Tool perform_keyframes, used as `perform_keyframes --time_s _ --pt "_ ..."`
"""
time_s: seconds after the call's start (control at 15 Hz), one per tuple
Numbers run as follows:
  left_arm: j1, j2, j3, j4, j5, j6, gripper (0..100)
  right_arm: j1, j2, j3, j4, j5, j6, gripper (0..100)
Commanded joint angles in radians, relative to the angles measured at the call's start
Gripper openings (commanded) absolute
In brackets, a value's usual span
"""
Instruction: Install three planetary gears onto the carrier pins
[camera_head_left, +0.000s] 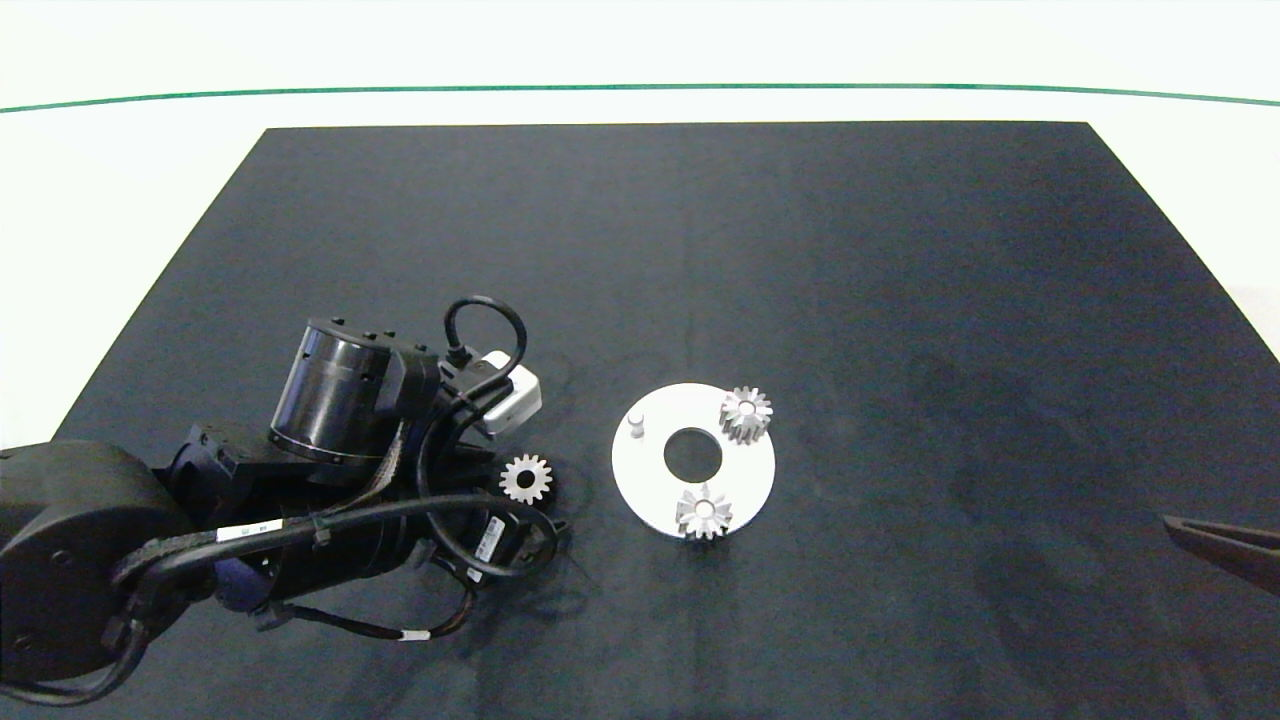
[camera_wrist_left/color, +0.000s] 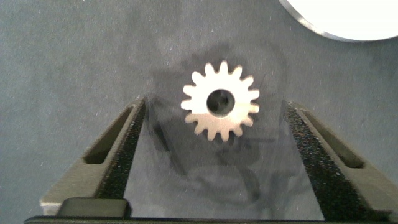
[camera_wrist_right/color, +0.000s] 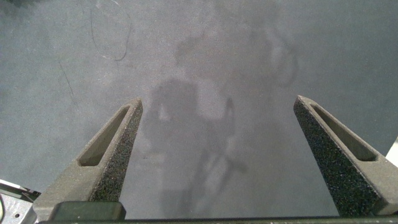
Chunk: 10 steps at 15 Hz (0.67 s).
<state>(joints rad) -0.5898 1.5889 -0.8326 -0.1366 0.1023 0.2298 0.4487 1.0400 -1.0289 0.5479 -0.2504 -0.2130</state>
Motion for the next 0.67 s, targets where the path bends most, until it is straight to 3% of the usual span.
perform_keyframes --time_s 0.07,0.67 --pt "-0.002 0.008 0.007 -0.021 0.002 -0.007 85 0.001 0.005 0.001 0.003 0.000 -0.002 100" --pt "-0.002 0.002 0.012 -0.037 0.013 -0.015 67 0.001 0.006 0.006 0.001 0.000 -0.002 100"
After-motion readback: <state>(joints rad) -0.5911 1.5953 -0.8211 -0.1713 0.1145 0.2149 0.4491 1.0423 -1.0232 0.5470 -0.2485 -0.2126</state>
